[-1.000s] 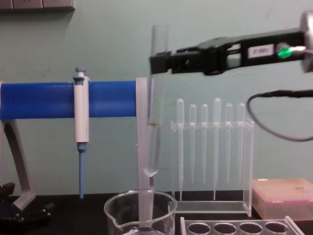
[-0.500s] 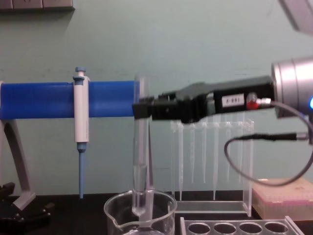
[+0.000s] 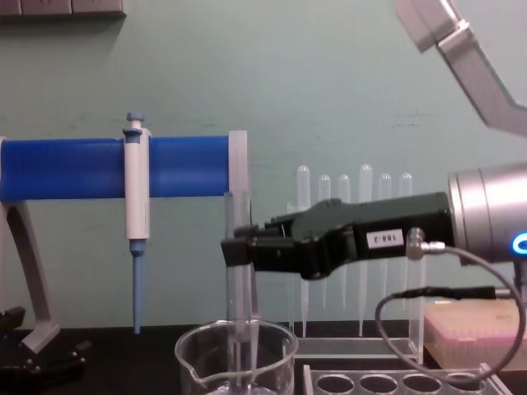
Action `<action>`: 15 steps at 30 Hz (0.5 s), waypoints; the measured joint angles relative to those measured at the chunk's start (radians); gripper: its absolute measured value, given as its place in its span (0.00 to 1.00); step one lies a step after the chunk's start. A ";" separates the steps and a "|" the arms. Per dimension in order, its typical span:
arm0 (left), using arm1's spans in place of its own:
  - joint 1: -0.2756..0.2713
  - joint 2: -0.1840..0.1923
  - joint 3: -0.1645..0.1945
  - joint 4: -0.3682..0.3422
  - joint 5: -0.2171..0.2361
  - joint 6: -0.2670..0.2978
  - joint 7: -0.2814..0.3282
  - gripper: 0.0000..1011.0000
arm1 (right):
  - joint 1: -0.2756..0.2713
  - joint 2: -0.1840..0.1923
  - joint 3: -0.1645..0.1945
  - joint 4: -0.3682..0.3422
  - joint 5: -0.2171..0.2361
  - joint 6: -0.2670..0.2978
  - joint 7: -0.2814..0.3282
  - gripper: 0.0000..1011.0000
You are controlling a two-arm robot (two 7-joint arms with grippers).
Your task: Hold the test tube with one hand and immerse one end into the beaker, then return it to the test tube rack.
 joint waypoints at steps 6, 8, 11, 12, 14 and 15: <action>0.000 0.000 0.000 0.000 0.000 0.000 0.000 0.99 | -0.018 -0.016 0.003 0.029 -0.007 0.006 -0.001 0.23; 0.000 0.000 0.000 0.000 0.000 0.000 0.000 0.99 | -0.020 -0.019 0.003 0.034 -0.012 0.007 -0.002 0.23; 0.000 0.000 0.000 0.000 0.000 0.000 0.000 0.99 | -0.024 -0.024 0.004 0.040 -0.018 0.008 -0.002 0.23; 0.000 0.000 0.000 0.000 0.000 0.000 0.000 0.99 | -0.025 -0.025 0.004 0.042 -0.020 0.008 -0.002 0.23; 0.000 0.000 0.000 0.000 0.000 0.000 0.000 0.99 | -0.028 -0.026 0.004 0.044 -0.025 0.010 -0.001 0.23; 0.000 0.000 0.000 0.000 0.000 0.000 0.000 0.99 | -0.029 -0.026 0.004 0.044 -0.028 0.011 -0.001 0.23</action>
